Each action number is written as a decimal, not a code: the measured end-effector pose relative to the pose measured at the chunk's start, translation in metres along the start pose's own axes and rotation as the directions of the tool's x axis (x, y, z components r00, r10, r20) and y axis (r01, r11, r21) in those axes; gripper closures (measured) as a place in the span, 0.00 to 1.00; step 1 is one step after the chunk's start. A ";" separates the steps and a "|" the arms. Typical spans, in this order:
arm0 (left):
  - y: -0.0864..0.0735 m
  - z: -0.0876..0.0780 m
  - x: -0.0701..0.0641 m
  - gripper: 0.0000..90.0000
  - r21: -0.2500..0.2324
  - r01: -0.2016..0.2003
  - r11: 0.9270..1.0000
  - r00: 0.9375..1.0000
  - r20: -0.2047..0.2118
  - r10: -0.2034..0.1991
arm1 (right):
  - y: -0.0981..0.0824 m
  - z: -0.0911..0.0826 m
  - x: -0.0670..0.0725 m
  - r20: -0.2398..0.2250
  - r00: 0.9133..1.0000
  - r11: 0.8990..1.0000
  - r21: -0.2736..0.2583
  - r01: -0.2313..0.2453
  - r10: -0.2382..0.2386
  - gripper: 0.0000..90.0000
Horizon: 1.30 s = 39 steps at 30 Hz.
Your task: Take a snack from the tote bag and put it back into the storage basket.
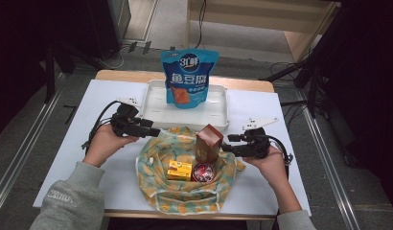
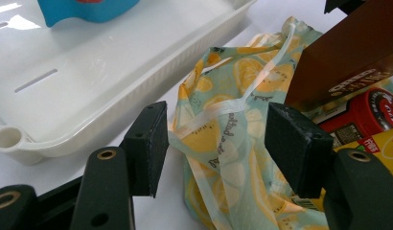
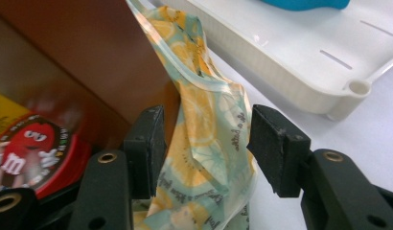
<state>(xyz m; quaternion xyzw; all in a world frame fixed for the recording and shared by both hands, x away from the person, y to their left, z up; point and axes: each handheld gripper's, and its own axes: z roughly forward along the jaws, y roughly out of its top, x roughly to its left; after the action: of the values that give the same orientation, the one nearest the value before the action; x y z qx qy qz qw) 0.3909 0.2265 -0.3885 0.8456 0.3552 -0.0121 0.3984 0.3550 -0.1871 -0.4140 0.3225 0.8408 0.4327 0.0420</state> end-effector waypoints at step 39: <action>-0.002 -0.002 -0.001 0.46 0.007 -0.004 1.000 1.000 0.011 0.004 | 0.007 -0.026 0.045 -0.025 1.000 1.000 0.015 -0.012 0.012 0.33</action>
<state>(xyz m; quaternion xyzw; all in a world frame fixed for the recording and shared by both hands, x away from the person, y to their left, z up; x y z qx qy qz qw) 0.3880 0.2277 -0.3887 0.8477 0.3512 -0.0173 0.3973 0.3141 -0.1759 -0.3833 0.3222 0.8425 0.4308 0.0265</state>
